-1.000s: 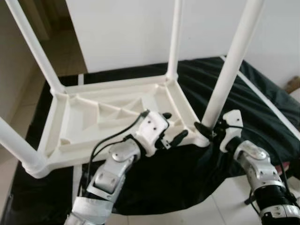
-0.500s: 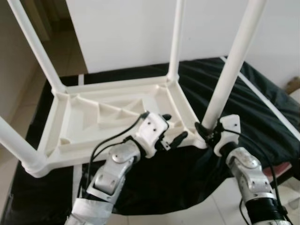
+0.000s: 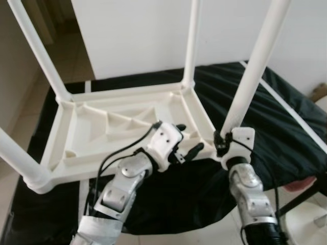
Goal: Building children table
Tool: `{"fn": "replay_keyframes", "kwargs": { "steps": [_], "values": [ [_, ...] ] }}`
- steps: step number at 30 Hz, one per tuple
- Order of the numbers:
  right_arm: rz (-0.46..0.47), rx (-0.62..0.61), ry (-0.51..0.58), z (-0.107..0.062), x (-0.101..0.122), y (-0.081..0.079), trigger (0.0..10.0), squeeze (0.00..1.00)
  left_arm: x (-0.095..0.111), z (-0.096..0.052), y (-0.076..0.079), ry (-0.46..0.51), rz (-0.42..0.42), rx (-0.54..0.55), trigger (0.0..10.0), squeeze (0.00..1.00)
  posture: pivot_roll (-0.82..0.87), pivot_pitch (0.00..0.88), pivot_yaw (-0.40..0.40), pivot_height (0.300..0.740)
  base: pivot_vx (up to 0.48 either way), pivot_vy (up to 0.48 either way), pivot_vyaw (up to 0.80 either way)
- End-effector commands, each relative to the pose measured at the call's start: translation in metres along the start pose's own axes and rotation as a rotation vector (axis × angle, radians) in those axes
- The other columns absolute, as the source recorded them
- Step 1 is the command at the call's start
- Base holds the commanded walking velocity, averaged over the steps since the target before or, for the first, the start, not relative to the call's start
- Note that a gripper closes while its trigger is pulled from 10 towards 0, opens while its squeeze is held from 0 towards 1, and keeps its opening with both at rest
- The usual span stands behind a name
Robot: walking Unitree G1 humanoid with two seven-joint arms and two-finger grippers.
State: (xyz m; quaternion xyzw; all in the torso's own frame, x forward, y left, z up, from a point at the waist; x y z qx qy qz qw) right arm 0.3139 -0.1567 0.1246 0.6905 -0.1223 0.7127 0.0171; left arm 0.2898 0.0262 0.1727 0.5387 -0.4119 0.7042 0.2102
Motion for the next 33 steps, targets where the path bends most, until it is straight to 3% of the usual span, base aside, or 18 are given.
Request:
{"fn": "replay_keyframes", "kwargs": {
  "steps": [1, 4, 5, 15, 16, 17, 18, 24, 33],
  "values": [
    [-0.016, -0.162, -0.079, -0.003, -0.016, 0.019, 10.0, 0.0, -0.001, 0.0, 0.0, -0.006, -0.008, 0.002, 10.0, 0.0, -0.01, 0.001, 0.014, 0.74, 0.0, 0.0, 0.0],
    [0.008, -0.184, -0.085, -0.004, -0.017, 0.014, 10.0, 0.0, -0.001, 0.001, -0.001, -0.005, -0.006, 0.005, 10.0, 0.0, -0.01, 0.001, 0.014, 0.74, 0.0, 0.0, 0.0],
    [0.026, -0.144, -0.084, -0.004, -0.016, 0.002, 10.0, 0.0, 0.0, 0.001, -0.001, -0.003, -0.008, 0.009, 10.0, 0.0, -0.01, 0.0, 0.014, 0.74, 0.0, 0.0, 0.0],
    [0.035, -0.018, 0.006, -0.007, 0.001, -0.021, 10.0, 0.0, 0.001, 0.003, -0.002, 0.003, -0.008, 0.011, 10.0, 0.0, -0.01, 0.0, 0.008, 0.74, 0.0, 0.0, 0.0],
    [0.033, -0.006, 0.018, -0.007, 0.003, -0.022, 10.0, 0.06, 0.001, 0.003, -0.002, 0.003, -0.007, 0.012, 10.0, 0.0, -0.01, 0.0, 0.007, 0.74, 0.0, 0.0, 0.0],
    [0.033, -0.006, 0.018, -0.007, 0.003, -0.022, 10.0, 0.06, 0.001, 0.003, -0.002, 0.003, -0.007, 0.012, 10.0, 0.0, -0.01, 0.0, 0.007, 0.74, 0.0, 0.0, 0.0],
    [0.032, -0.002, 0.025, -0.006, 0.005, -0.023, 10.0, 1.0, 0.001, 0.003, -0.001, 0.004, -0.006, 0.012, 10.0, 0.0, -0.01, 0.0, 0.007, 0.74, 0.0, 0.0, 0.0],
    [0.06, 0.062, 0.068, -0.009, 0.014, -0.019, 10.0, 1.0, 0.002, 0.003, 0.0, 0.009, -0.008, 0.009, 10.0, 0.0, -0.01, 0.0, 0.012, 0.74, 0.0, 0.0, 0.0],
    [0.037, 0.201, 0.092, -0.014, 0.019, 0.012, 10.0, 1.0, -0.003, -0.003, 0.0, -0.01, -0.001, -0.008, 10.0, 0.0, -0.02, 0.0, 0.019, 0.74, 0.0, 0.0, 0.0]
  ]
}}
Point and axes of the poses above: a point about 5 cm out from each wrist's last joint towards the gripper, its own z axis pointing out of the wrist towards the gripper, its own x axis along the axis of the wrist's last joint, y = z × x, the point moved 2 cm from there along z, pointing out of the wrist towards the gripper, and after that the axes turned 7 degrees about z, right-handed, at the moved point
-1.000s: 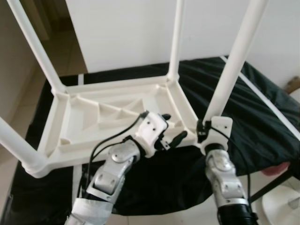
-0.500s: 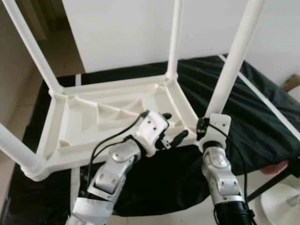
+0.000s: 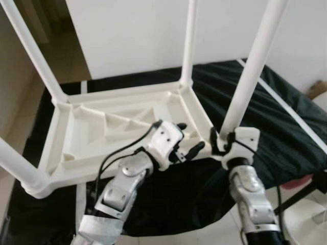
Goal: Building children table
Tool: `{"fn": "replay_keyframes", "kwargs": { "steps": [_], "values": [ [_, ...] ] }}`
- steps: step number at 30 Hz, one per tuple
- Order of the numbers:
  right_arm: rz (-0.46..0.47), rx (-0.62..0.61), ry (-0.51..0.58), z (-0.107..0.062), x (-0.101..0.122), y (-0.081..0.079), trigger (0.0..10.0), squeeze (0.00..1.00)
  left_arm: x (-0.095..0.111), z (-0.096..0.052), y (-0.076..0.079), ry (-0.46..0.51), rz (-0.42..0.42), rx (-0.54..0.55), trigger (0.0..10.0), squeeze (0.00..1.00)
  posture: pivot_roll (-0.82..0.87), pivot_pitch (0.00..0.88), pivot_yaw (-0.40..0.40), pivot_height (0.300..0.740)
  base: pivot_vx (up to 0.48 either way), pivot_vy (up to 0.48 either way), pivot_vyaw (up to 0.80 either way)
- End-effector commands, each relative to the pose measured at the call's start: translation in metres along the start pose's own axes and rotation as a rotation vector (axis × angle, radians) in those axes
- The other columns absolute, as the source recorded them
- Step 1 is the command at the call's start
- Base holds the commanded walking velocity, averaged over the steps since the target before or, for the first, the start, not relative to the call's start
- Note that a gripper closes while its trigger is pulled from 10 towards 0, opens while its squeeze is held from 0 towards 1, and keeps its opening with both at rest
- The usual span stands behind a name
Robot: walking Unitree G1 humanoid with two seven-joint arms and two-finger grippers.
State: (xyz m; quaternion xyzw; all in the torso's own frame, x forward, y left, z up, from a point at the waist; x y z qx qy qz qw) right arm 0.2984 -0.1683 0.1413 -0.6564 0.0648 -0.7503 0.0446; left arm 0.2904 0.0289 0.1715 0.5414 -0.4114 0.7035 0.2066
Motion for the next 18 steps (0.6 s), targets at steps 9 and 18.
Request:
{"fn": "replay_keyframes", "kwargs": {
  "steps": [9, 18],
  "values": [
    [0.017, 0.237, -0.04, 0.008, -0.003, 0.002, 10.0, 0.0, -0.003, -0.003, -0.019, -0.019, 0.045, 0.011, 10.0, 0.0, -0.02, 0.0, 0.022, 0.74, 0.0, 0.0, 0.0],
    [-0.037, 0.43, -0.106, 0.03, -0.011, -0.003, 10.0, 0.0, -0.004, 0.002, -0.029, -0.007, 0.051, 0.012, 10.0, 0.0, 0.0, 0.0, 0.028, 0.74, 0.0, 0.0, 0.0]
  ]
}}
Point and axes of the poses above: a point about 5 cm out from each wrist's last joint towards the gripper, its own z axis pointing out of the wrist towards the gripper, its own x axis along the axis of the wrist's last joint, y = z × x, the point moved 2 cm from there along z, pointing out of the wrist towards the gripper, and after that the axes turned 7 degrees about z, right-handed, at the moved point
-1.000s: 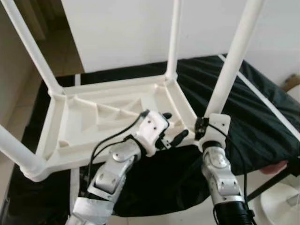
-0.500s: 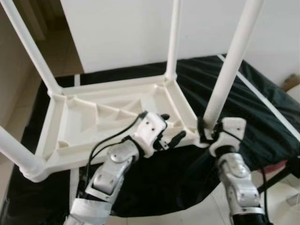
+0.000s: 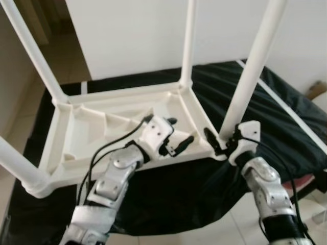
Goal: Building children table
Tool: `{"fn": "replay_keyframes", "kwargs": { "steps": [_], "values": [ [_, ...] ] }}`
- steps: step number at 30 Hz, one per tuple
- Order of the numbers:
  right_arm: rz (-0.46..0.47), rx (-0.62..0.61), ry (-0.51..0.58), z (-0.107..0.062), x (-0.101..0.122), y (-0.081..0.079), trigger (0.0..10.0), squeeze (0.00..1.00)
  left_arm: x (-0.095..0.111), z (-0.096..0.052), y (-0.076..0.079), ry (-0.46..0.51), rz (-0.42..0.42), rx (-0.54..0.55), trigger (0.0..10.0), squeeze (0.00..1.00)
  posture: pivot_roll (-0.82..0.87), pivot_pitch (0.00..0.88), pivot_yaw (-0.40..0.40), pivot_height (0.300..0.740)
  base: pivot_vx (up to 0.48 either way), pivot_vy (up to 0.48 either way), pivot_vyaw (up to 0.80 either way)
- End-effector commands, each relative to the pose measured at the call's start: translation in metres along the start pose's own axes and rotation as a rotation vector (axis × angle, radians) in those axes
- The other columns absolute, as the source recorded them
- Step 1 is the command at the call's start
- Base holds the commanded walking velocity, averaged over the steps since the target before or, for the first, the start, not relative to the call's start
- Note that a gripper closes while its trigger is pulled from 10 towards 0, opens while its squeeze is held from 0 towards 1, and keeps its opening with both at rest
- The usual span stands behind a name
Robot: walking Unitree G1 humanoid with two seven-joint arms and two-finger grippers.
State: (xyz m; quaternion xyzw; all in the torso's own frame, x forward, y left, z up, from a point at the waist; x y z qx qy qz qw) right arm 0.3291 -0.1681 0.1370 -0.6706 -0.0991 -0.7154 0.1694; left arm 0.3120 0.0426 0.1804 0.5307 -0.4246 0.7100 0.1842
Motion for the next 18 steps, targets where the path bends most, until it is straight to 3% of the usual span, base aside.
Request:
{"fn": "replay_keyframes", "kwargs": {
  "steps": [1, 3, 4, 5, 6, 7, 18],
  "values": [
    [-0.008, 0.039, -0.017, 0.003, -0.003, -0.001, 10.0, 0.0, -0.004, 0.0, -0.003, -0.008, -0.017, 0.011, 10.0, 0.0, 0.0, 0.0, 0.028, 0.74, 0.0, 0.0, 0.0],
    [-0.02, 0.077, -0.048, 0.005, -0.006, 0.002, 10.0, 0.0, -0.007, -0.002, -0.005, -0.02, -0.009, 0.012, 10.0, 0.0, 0.0, 0.0, 0.032, 0.74, 0.0, 0.0, 0.0],
    [-0.034, 0.086, -0.058, 0.006, -0.006, 0.004, 8.5, 0.0, -0.008, -0.002, -0.005, -0.026, -0.011, 0.014, 10.0, 0.0, 0.0, 0.0, 0.034, 0.74, 0.0, 0.0, 0.0],
    [-0.044, 0.089, -0.063, 0.007, -0.007, 0.005, 8.5, 0.0, -0.009, -0.002, -0.006, -0.029, -0.013, 0.016, 10.0, 0.0, 0.0, 0.0, 0.034, 0.74, 0.0, 0.0, 0.0],
    [-0.041, 0.092, -0.064, 0.007, -0.007, 0.007, 3.1, 0.0, -0.009, -0.002, -0.006, -0.029, -0.011, 0.017, 10.0, 0.0, 0.01, 0.0, 0.035, 0.74, 0.0, 0.0, 0.0],
    [-0.041, 0.094, -0.066, 0.007, -0.007, 0.008, 0.0, 0.0, -0.009, -0.003, -0.007, -0.029, -0.005, 0.018, 10.0, 0.0, 0.01, 0.0, 0.035, 0.74, 0.0, 0.0, 0.0],
    [-0.027, 0.063, -0.075, 0.002, -0.012, 0.013, 0.0, 0.0, -0.011, -0.003, -0.008, -0.035, 0.009, 0.034, 10.0, 0.0, 0.0, 0.0, 0.039, 0.74, 0.0, 0.0, 0.0]
  ]
}}
Point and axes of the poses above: a point about 5 cm out from each wrist's last joint towards the gripper, its own z axis pointing out of the wrist towards the gripper, its own x axis along the axis of the wrist's last joint, y = z × x, the point moved 2 cm from there along z, pointing out of the wrist towards the gripper, and after that the axes turned 7 degrees about z, right-handed, at the moved point
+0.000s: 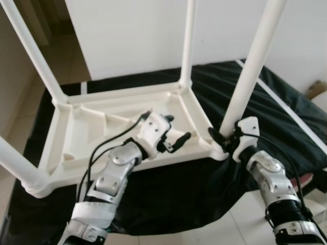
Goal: Building children table
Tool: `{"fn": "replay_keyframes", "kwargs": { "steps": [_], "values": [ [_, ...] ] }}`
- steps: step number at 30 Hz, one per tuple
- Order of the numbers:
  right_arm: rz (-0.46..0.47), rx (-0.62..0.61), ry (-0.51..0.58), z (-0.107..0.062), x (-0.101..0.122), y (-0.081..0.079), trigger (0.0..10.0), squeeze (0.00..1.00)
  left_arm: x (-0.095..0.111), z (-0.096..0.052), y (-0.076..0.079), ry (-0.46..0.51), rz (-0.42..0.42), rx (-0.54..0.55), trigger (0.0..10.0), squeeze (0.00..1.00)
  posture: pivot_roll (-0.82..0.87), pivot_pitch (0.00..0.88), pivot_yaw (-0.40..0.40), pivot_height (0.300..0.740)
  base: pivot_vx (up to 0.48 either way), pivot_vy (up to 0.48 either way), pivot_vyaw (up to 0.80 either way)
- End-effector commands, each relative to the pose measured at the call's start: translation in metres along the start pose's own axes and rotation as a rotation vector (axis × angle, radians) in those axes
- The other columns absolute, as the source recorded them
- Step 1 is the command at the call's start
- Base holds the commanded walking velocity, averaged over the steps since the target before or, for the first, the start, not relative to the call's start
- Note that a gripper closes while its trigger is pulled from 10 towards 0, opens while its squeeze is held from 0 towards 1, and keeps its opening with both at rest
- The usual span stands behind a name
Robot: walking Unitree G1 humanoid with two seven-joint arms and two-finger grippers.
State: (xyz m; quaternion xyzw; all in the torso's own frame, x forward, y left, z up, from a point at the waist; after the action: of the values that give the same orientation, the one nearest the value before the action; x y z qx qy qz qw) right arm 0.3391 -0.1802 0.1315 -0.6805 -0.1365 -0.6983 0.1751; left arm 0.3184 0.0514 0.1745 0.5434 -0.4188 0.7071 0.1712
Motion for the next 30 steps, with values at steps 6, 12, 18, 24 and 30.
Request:
{"fn": "replay_keyframes", "kwargs": {
  "steps": [6, 12, 18, 24, 30],
  "values": [
    [0.005, -0.079, -0.041, 0.0, -0.012, -0.002, 0.0, 0.0, -0.002, 0.002, -0.001, -0.003, 0.01, 0.014, 10.0, 0.0, -0.01, 0.0, 0.037, 0.74, 0.0, 0.0, 0.0],
    [0.043, -0.266, -0.034, 0.001, -0.017, -0.003, 0.0, 0.0, -0.002, 0.003, 0.0, -0.001, 0.011, 0.022, 10.0, 0.0, -0.01, 0.0, 0.031, 0.74, 0.0, 0.0, 0.0],
    [0.095, -0.394, -0.008, -0.001, -0.018, -0.013, 0.0, 0.0, -0.003, 0.002, 0.002, -0.001, 0.012, 0.026, 10.0, 0.0, -0.01, 0.0, 0.028, 0.74, 0.0, 0.0, 0.0],
    [0.128, -0.571, -0.006, -0.006, -0.021, -0.019, 0.0, 0.0, -0.003, 0.003, 0.004, 0.001, 0.011, 0.021, 10.0, 0.0, -0.02, 0.0, 0.037, 0.74, 0.0, 0.0, 0.0],
    [0.167, -0.728, 0.004, -0.009, -0.022, -0.026, 0.0, 0.0, -0.002, 0.005, 0.005, 0.005, 0.014, 0.011, 10.0, 0.0, -0.03, 0.0, 0.03, 0.74, 0.0, 0.0, 0.0]
  ]
}}
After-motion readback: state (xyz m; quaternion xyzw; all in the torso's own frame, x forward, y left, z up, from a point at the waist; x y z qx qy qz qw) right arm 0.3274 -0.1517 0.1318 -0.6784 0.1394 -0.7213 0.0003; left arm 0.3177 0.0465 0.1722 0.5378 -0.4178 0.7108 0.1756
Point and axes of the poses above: a point about 5 cm out from each wrist's last joint towards the gripper, its own z axis pointing out of the wrist towards the gripper, its own x axis along the axis of the wrist's last joint, y = z × x, the point moved 2 cm from there along z, pointing out of the wrist towards the gripper, and after that the axes turned 7 degrees about z, right-handed, at the moved point
